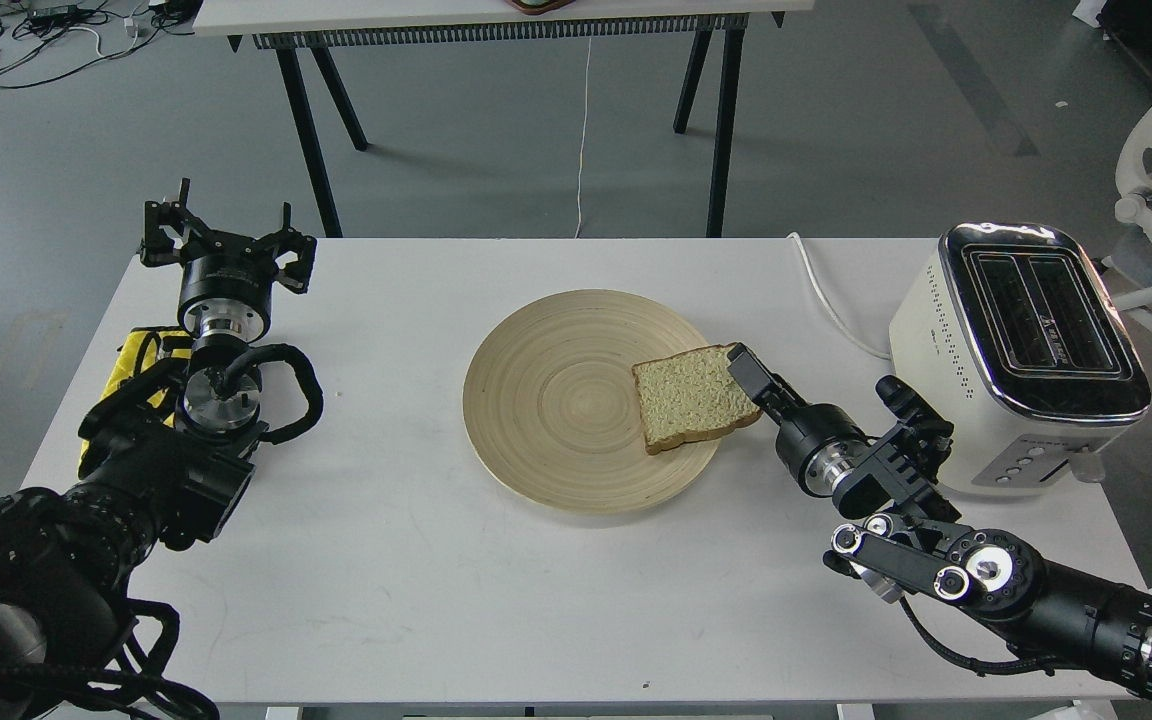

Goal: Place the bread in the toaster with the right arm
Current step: 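Close the right gripper on the edge of the bread slice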

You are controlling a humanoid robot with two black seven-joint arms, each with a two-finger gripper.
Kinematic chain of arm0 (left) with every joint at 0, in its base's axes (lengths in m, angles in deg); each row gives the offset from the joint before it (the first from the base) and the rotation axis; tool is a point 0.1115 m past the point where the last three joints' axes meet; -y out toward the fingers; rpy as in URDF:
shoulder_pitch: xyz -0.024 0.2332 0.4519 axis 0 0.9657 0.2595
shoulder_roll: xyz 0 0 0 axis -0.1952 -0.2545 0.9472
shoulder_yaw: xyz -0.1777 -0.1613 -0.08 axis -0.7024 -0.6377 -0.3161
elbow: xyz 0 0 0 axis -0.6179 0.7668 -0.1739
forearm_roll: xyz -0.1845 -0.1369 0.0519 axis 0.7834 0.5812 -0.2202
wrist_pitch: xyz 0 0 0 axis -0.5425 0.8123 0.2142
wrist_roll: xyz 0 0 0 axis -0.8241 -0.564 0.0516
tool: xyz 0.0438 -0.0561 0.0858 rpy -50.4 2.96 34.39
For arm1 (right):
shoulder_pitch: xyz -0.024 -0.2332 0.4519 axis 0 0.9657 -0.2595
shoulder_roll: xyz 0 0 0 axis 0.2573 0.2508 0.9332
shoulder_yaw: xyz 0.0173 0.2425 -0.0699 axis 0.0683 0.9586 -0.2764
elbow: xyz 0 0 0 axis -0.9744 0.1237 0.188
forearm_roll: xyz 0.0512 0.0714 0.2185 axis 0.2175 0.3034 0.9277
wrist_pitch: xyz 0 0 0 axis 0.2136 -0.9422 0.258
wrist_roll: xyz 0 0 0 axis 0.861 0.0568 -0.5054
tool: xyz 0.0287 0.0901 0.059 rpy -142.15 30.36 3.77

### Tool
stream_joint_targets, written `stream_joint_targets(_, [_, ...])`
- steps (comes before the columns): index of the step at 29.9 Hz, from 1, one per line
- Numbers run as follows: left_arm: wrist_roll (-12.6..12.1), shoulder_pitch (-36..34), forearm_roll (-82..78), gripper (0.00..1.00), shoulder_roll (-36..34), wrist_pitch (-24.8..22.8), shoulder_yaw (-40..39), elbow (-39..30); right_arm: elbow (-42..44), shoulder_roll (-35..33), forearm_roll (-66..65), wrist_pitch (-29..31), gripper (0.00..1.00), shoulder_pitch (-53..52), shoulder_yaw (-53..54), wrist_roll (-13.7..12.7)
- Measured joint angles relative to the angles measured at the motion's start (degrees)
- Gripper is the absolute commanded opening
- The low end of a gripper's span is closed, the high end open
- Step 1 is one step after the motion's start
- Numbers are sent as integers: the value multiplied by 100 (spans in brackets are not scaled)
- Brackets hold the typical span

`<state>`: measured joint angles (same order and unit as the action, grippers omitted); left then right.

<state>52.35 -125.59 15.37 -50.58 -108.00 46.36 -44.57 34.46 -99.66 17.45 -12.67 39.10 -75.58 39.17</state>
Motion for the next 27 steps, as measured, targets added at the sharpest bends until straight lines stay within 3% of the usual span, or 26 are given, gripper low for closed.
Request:
stream_joint_targets(5, [0,0,0,100,0,0,0,0,7,78,0,0,72,4,-118,0])
stream_joint_targets(13, [0,0,0,100,0,0,0,0,47,97,1,0,44,4,-194,4])
stream_joint_targets(27, [0,0,0,100,0,0,0,0,88,63,18,0,15,-9,-174,8])
